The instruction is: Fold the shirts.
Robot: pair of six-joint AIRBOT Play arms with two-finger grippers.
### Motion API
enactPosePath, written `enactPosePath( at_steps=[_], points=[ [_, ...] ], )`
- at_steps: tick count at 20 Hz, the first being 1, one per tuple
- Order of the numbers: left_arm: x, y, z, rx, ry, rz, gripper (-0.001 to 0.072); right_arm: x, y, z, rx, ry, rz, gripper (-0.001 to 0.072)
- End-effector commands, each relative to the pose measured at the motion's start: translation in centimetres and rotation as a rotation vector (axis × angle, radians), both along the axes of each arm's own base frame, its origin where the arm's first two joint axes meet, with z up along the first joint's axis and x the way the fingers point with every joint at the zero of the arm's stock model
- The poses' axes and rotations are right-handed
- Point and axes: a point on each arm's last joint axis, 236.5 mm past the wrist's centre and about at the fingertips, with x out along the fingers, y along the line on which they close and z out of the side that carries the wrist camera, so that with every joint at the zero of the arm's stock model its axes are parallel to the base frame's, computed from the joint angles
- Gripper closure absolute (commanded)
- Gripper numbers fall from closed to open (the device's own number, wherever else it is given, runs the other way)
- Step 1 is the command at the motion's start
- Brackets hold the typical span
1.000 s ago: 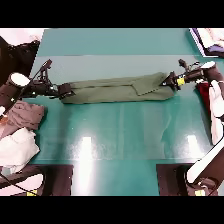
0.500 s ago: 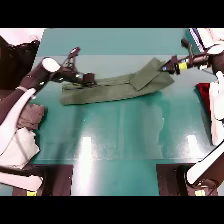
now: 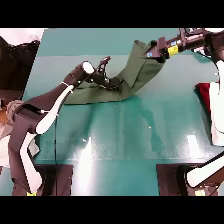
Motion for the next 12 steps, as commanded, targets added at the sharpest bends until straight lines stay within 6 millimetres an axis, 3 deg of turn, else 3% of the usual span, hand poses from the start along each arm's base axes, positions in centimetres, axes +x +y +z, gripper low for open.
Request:
enactPosePath(
  at_steps=[1, 5, 7, 10, 12],
  points=[
    [-0.5, 0.0, -2.0, 0.039, 0.036, -0.017, 0.0685, -1.9, 3.9, 1.4, 0.007, -0.019, 0.064, 0.0693],
    [-1.3, 0.2, -1.8, 0.046, 0.061, -0.050, 0.0685, -3.1, 6.5, 0.6, 0.009, -0.004, 0.107, 0.0693],
    [-1.2, 1.1, -0.2, 0.072, 0.036, -0.108, 0.0686, -2.8, 7.2, 1.3, 0.018, -0.033, 0.100, 0.0693],
    [1.3, 4.4, 5.4, 0.133, -0.099, -0.099, 0.0686, -3.1, 8.3, 2.2, 0.026, -0.064, 0.114, 0.0693],
    [2.6, 7.9, 9.7, 0.173, -0.179, -0.061, 0.0685, -3.1, 9.1, 2.6, 0.034, -0.079, 0.110, 0.0693]
  ],
)
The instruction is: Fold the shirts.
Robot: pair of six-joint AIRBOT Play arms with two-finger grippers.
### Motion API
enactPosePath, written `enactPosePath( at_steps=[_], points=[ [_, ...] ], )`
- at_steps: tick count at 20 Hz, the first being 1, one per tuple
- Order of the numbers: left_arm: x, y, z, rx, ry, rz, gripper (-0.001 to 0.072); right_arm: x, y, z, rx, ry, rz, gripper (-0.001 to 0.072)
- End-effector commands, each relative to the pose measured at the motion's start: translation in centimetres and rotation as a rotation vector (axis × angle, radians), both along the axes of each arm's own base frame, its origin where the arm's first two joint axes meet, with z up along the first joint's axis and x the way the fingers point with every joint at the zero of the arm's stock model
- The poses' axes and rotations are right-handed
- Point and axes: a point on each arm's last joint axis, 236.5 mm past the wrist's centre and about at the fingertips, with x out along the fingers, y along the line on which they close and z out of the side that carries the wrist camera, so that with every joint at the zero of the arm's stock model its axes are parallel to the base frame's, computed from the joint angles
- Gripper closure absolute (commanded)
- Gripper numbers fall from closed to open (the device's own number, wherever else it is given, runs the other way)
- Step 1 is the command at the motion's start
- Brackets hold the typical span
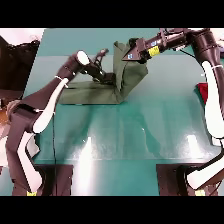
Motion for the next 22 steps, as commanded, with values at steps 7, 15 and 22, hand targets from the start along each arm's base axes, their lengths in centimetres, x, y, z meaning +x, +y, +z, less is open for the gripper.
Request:
enactPosePath(
  at_steps=[7, 15, 22],
  points=[
    [0.7, 19.8, 13.7, 0.221, -0.171, 0.193, 0.0684, 0.6, 4.7, 3.5, 0.076, -0.141, -0.054, 0.0693],
    [-2.2, 28.2, 16.4, 0.270, -0.109, 0.311, 0.0684, 0.9, 10.5, 2.7, 0.124, -0.275, -0.073, 0.0693],
    [-2.3, 28.5, 16.3, 0.274, -0.103, 0.315, 0.0684, 1.2, 19.3, -2.5, 0.150, -0.336, -0.048, 0.0688]
  ],
)
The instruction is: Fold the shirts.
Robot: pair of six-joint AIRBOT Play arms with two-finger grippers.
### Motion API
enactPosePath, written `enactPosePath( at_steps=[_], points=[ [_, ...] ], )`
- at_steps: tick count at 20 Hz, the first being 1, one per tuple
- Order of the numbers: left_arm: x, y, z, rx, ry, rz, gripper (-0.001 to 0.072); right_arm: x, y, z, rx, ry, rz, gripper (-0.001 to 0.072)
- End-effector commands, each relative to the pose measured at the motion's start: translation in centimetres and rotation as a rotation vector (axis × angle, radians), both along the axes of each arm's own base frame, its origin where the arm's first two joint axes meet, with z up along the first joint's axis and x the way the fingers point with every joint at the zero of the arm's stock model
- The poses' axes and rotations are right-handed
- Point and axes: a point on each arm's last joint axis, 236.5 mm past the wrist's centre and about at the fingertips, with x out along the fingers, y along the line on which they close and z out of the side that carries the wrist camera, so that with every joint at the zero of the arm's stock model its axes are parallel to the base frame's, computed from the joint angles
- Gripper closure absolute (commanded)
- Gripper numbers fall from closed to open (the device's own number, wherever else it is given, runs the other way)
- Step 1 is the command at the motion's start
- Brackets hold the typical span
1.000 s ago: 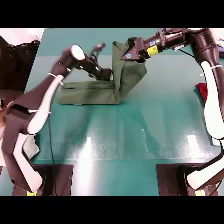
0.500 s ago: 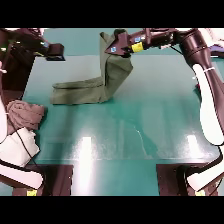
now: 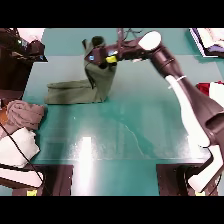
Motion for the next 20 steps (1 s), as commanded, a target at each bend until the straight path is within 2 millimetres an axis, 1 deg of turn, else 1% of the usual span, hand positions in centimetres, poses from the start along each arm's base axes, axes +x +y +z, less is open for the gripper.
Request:
enactPosePath(
  at_steps=[1, 2, 3, 4, 5, 6, 7, 8, 9, 10, 11, 12, 13, 14, 15, 17, 18, 19, 20],
  points=[
    [-0.5, 0.4, -0.1, 0.005, 0.020, 0.002, 0.0684, 0.4, 5.0, -3.6, 0.018, -0.019, -0.021, 0.0633],
    [-0.5, 0.4, -0.1, 0.005, 0.019, 0.002, 0.0684, -0.1, 6.7, -5.0, 0.030, -0.017, -0.012, 0.0421],
    [-0.5, 0.4, -0.1, 0.005, 0.019, 0.003, 0.0684, -1.3, 8.3, -5.8, 0.058, -0.013, 0.032, 0.0267],
    [-0.5, 0.4, -0.1, 0.005, 0.019, 0.003, 0.0684, -2.7, 9.8, -6.2, 0.088, -0.013, 0.079, 0.0219],
    [-0.5, 0.4, -0.1, 0.005, 0.019, 0.003, 0.0684, -4.0, 10.8, -6.6, 0.106, -0.008, 0.121, 0.0218],
    [-0.5, 0.4, -0.1, 0.005, 0.020, 0.002, 0.0684, -4.8, 11.2, -7.2, 0.095, -0.009, 0.147, 0.0208],
    [-0.6, 0.4, -0.2, 0.006, 0.026, 0.001, 0.0684, -5.3, 11.0, -7.5, 0.083, -0.007, 0.173, 0.0194],
    [-0.8, 0.4, -0.3, 0.006, 0.034, -0.002, 0.0684, -5.1, 10.3, -7.2, 0.080, -0.002, 0.188, 0.0194],
    [-1.0, 0.3, -0.3, 0.006, 0.042, -0.005, 0.0684, -4.6, 9.1, -6.6, 0.080, 0.001, 0.195, 0.0194],
    [-1.2, 0.3, -0.4, 0.007, 0.052, -0.008, 0.0684, -3.8, 7.4, -6.2, 0.077, 0.013, 0.186, 0.0194],
    [-1.3, 0.3, -0.5, 0.007, 0.058, -0.009, 0.0684, -2.9, 5.5, -5.9, 0.068, 0.024, 0.165, 0.0195],
    [-1.4, 0.3, -0.5, 0.008, 0.061, -0.010, 0.0684, -1.9, 3.1, -5.9, 0.060, 0.051, 0.134, 0.0198],
    [-1.4, 0.2, -0.5, 0.005, 0.061, -0.012, 0.0684, -0.8, 1.0, -6.1, 0.052, 0.098, 0.098, 0.0198],
    [-1.5, 0.0, -0.4, -0.006, 0.060, -0.017, 0.0683, 0.4, -1.6, -7.0, 0.029, 0.172, 0.042, 0.0199],
    [-1.5, -0.4, -0.3, -0.022, 0.059, -0.024, 0.0684, 1.3, -3.9, -8.7, -0.012, 0.244, -0.005, 0.0198],
    [-1.5, -1.7, 0.1, -0.075, 0.051, -0.048, 0.0684, 2.0, -8.2, -13.0, -0.123, 0.361, -0.056, 0.0198],
    [-1.5, -2.4, 0.3, -0.103, 0.048, -0.059, 0.0683, 1.9, -9.7, -15.1, -0.160, 0.410, -0.066, 0.0188],
    [-1.5, -2.7, 0.4, -0.118, 0.048, -0.065, 0.0684, 1.7, -10.6, -16.7, -0.175, 0.469, -0.071, 0.0105],
    [-1.4, -3.0, 0.4, -0.130, 0.045, -0.068, 0.0684, 1.0, -10.8, -18.1, -0.190, 0.525, -0.055, 0.0061]
  ],
)
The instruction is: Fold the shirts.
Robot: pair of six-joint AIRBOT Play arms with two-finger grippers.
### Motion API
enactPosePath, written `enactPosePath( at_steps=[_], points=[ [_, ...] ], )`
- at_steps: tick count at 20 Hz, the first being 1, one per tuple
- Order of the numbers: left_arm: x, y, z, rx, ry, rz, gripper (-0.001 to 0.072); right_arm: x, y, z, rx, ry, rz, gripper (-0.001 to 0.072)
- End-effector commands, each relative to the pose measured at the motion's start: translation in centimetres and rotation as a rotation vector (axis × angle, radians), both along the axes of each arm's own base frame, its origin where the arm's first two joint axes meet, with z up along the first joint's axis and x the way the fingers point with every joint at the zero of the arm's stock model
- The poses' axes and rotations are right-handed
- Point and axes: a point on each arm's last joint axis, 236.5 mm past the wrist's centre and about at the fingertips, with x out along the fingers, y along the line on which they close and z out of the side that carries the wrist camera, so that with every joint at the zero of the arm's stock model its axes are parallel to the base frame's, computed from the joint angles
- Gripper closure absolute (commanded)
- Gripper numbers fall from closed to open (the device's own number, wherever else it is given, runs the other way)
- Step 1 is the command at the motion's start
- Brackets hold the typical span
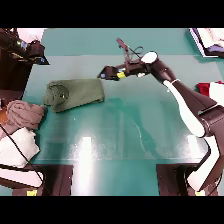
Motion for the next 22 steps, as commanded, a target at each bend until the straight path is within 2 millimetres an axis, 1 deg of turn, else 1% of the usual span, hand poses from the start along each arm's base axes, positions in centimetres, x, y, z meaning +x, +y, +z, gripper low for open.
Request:
enactPosePath(
  at_steps=[1, 2, 4, 5, 7, 9, 12, 14, 17, 18, 19, 20, 21, 22],
  points=[
    [0.1, -1.4, 0.3, -0.062, -0.006, -0.019, 0.0684, -1.5, -3.5, -5.5, -0.088, 0.226, 0.002, 0.0060],
    [0.0, -1.4, 0.1, -0.062, 0.000, -0.020, 0.0684, -1.9, -3.0, -6.3, -0.091, 0.261, 0.020, 0.0060],
    [-0.1, -1.4, 0.1, -0.062, 0.003, -0.022, 0.0684, -1.8, -1.3, -7.0, -0.091, 0.280, 0.028, 0.0060],
    [-0.1, -1.4, 0.1, -0.062, 0.004, -0.022, 0.0684, -1.4, -0.3, -7.1, -0.087, 0.268, 0.024, 0.0060],
    [-0.2, -1.4, 0.0, -0.062, 0.007, -0.024, 0.0684, -0.4, 1.4, -7.9, -0.082, 0.290, -0.018, 0.0061],
    [-0.4, -1.4, 0.0, -0.060, 0.014, -0.029, 0.0684, -0.1, 2.4, -9.1, -0.079, 0.325, -0.036, 0.0060],
    [-0.4, -1.5, 0.0, -0.058, 0.008, -0.046, 0.0684, -0.6, 4.0, -10.7, -0.084, 0.348, -0.038, 0.0060],
    [-0.4, -1.5, 0.0, -0.056, 0.005, -0.051, 0.0684, -0.4, 5.5, -11.0, -0.073, 0.323, -0.061, 0.0060],
    [-0.4, -1.5, 0.0, -0.055, 0.005, -0.054, 0.0684, 0.6, 7.9, -10.6, -0.045, 0.250, -0.124, 0.0067],
    [-0.4, -1.6, 0.0, -0.054, 0.002, -0.061, 0.0684, 0.8, 8.6, -10.5, -0.037, 0.228, -0.142, 0.0128],
    [-0.4, -1.6, 0.0, -0.054, 0.000, -0.066, 0.0684, 1.2, 9.3, -10.3, -0.024, 0.206, -0.163, 0.0211],
    [-0.5, -1.7, 0.0, -0.056, 0.001, -0.071, 0.0684, 1.5, 9.9, -9.9, -0.008, 0.192, -0.183, 0.0368],
    [-0.6, -1.7, 0.0, -0.056, 0.003, -0.072, 0.0684, 1.7, 10.4, -9.3, 0.019, 0.169, -0.190, 0.0586],
    [-0.7, -1.7, 0.0, -0.055, 0.008, -0.075, 0.0684, 1.7, 10.8, -8.6, 0.036, 0.133, -0.173, 0.0689]
  ],
)
